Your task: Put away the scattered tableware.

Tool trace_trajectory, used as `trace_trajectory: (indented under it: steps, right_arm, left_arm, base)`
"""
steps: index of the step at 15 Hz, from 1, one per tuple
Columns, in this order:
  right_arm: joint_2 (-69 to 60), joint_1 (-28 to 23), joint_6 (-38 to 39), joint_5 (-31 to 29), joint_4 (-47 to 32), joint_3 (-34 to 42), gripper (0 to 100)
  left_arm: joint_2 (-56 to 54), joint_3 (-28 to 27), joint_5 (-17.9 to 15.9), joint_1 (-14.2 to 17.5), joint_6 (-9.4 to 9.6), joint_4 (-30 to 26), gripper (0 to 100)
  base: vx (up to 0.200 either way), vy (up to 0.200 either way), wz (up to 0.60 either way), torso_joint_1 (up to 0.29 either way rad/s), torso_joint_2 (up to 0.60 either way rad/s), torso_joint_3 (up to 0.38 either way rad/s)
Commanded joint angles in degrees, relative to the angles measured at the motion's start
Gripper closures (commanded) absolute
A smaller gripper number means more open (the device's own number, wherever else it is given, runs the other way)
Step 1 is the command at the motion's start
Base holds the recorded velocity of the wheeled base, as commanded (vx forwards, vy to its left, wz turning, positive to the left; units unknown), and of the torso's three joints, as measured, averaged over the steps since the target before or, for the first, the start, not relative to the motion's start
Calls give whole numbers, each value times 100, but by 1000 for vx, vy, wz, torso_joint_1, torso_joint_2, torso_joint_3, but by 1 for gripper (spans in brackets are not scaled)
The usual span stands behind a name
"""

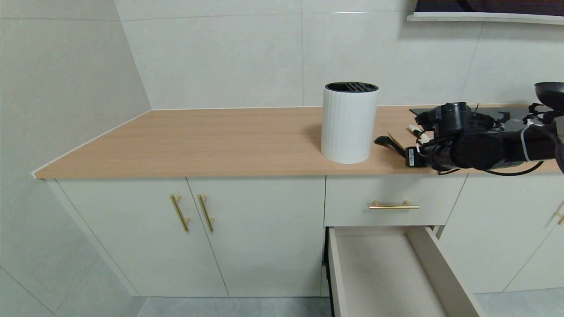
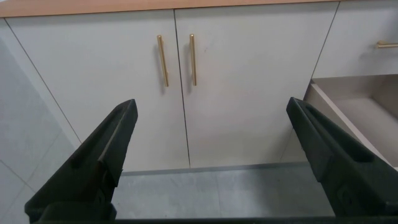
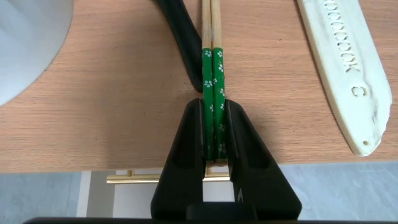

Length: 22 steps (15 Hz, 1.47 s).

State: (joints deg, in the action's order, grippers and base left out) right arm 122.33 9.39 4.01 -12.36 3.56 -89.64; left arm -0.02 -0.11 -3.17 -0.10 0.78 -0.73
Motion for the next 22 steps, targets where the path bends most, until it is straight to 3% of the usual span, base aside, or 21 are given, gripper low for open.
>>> trace_trajectory:
  steps: [1, 4, 9, 11, 13, 14, 18, 22]
  right_arm:
    - [-69, 2, 3, -3, 4, 16, 100]
    - [-359, 19, 82, -12, -4, 157, 100]
    - [-2433, 37, 197, 137, -4, 2231, 100]
    - [-3312, 37, 161, 428, -136, 3057, 100]
    - [-3752, 37, 144, 849, -215, 3409, 100]
    - [-4209, 37, 135, 1394, -215, 3831, 100]
    - [-4534, 54, -146, 1596, -233, 4358, 100]
    - [-4508, 652, -357, 1632, -215, 4675, 100]
  left_arm:
    - [2, 2, 1, 1, 1, 3, 0]
    - [2, 2, 1, 1, 1, -6, 0]
    - [2, 2, 1, 1, 1, 3, 0]
    - [2, 2, 1, 1, 1, -6, 0]
    - [2, 2, 1, 1, 1, -6, 0]
    - [2, 2, 1, 1, 1, -6, 0]
    - [2, 2, 1, 1, 1, 3, 0]
    - [2, 2, 1, 1, 1, 3, 0]
  base:
    - [0, 0, 0, 0, 0, 0]
    - [0, 0, 0, 0, 0, 0]
    - [0, 0, 0, 0, 0, 0]
    - [0, 0, 0, 0, 0, 0]
    - [0, 0, 0, 0, 0, 0]
    - [0, 0, 0, 0, 0, 0]
    - [0, 0, 0, 0, 0, 0]
    - [0, 0, 0, 0, 0, 0]
